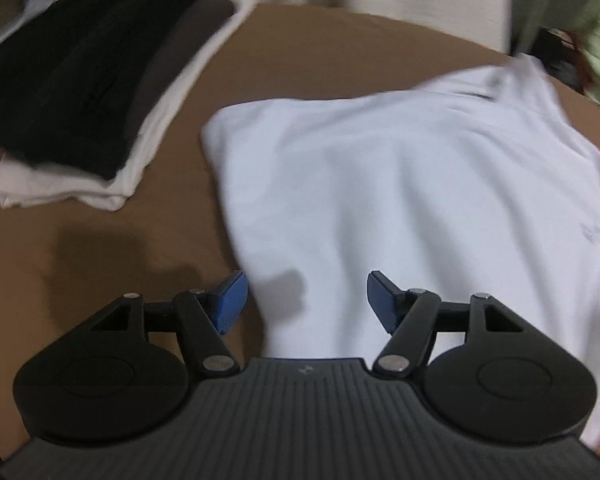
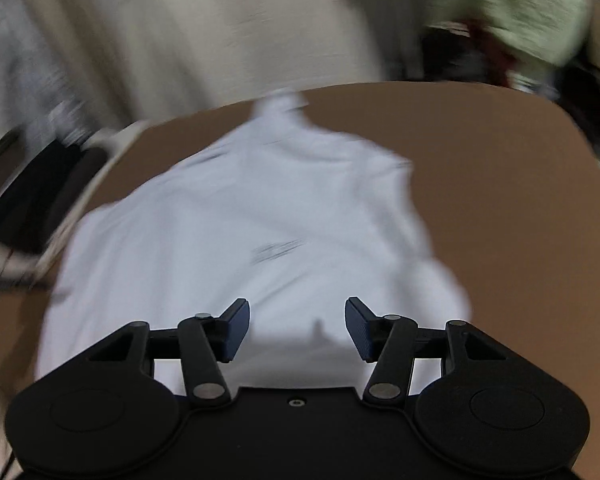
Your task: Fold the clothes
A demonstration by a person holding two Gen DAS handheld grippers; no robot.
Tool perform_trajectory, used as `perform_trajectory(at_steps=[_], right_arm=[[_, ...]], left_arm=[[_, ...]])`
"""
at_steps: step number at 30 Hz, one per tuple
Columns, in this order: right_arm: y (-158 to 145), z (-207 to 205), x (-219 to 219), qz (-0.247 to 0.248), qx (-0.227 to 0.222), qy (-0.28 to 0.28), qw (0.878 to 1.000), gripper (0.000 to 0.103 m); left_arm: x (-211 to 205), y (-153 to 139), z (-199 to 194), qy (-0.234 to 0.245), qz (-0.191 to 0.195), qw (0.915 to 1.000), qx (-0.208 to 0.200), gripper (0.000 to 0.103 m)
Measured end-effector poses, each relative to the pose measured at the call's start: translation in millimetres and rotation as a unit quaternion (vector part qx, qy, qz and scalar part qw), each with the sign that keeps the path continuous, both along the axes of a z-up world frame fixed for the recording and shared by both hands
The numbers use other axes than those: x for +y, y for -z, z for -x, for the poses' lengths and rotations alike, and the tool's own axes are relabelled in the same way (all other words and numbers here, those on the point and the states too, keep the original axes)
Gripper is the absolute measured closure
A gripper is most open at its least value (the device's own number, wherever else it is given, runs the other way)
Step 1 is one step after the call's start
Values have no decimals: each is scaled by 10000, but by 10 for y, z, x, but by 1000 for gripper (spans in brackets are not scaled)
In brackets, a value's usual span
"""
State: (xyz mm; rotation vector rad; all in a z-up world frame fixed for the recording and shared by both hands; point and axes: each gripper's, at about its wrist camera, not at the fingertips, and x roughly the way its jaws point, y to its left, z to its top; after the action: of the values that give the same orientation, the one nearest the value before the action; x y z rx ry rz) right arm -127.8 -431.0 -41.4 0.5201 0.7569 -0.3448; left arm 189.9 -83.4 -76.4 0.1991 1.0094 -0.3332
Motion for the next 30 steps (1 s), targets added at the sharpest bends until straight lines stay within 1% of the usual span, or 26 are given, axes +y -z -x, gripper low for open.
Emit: perform_trajectory(at_steps=[2, 4, 5, 6, 8, 9, 11, 13, 14, 15, 16, 17, 18, 19, 20, 21, 22, 24, 25, 26, 27, 28, 29, 30], right_arm=[[164, 76, -262, -498, -126, 653, 9965, 44], [330, 176, -468, -1030, -268, 1096, 9883, 44], [402, 218, -550, -1198, -284, 1246, 9845, 44], [454, 227, -602, -1176, -180, 1342, 9838, 43], [533, 197, -658, -952, 90, 1453, 9848, 38], [576, 180, -706, -898, 191, 1494, 9845, 37], [699, 94, -833, -1124, 249, 1431, 9830, 32], [833, -44, -890, -1275, 313, 1277, 9831, 31], [856, -126, -849, -1126, 325, 1072, 9873, 46], [838, -225, -754, -789, 358, 727, 9936, 75], [784, -305, -639, -312, 376, 461, 9977, 90], [667, -324, -513, 311, 347, 409, 9981, 91], [545, -294, -426, 799, 281, 502, 9951, 92], [423, -264, -340, 1284, 214, 593, 9897, 93], [355, -250, -288, 1655, 234, 695, 9835, 93], [374, -261, -293, 1839, 400, 819, 9787, 92], [428, -293, -320, 1899, 601, 883, 9760, 92], [621, -401, -427, 1664, 1038, 838, 9770, 88], [663, -406, -444, 1663, 1089, 858, 9763, 85], [705, -412, -462, 1662, 1140, 877, 9755, 78], [746, -418, -479, 1661, 1191, 897, 9748, 72], [760, -415, -506, 1602, 1222, 980, 9746, 64], [719, -382, -554, 1391, 1208, 1185, 9757, 60], [673, -317, -603, 1094, 1159, 1397, 9773, 58]], left_arm=[[81, 159, -70, -159, -183, 9995, -182, 37], [204, 333, -89, -314, -426, 9982, -287, 36], [276, 406, -116, -365, -434, 9982, -185, 35], [351, 473, -149, -406, -397, 9984, -27, 34], [498, 519, -237, -571, -45, 9982, 173, 32], [552, 514, -276, -675, 101, 9974, 230, 32], [634, 488, -331, -836, 373, 9954, 274, 32], [644, 481, -335, -834, 551, 9947, 237, 32], [622, 493, -330, -777, 545, 9952, 251, 32], [591, 510, -321, -701, 506, 9959, 277, 32], [560, 527, -313, -625, 467, 9965, 303, 32], [530, 544, -305, -549, 428, 9970, 329, 32], [499, 561, -297, -473, 389, 9975, 355, 32], [480, 559, -269, -409, 291, 9982, 326, 32], [475, 560, -256, -362, 240, 9986, 302, 32], [474, 565, -250, -320, 215, 9988, 289, 32], [473, 570, -245, -277, 190, 9991, 275, 32], [438, 603, -266, -249, 198, 9989, 352, 32], [417, 614, -267, -247, 178, 9989, 360, 32], [388, 601, -243, -252, 84, 9992, 286, 32], [356, 563, -207, -212, -55, 9997, 106, 32], [303, 504, -123, -51, -161, 9998, -140, 32], [243, 440, -21, 149, -252, 9988, -400, 32], [182, 366, 102, 424, -177, 9973, -575, 32]])
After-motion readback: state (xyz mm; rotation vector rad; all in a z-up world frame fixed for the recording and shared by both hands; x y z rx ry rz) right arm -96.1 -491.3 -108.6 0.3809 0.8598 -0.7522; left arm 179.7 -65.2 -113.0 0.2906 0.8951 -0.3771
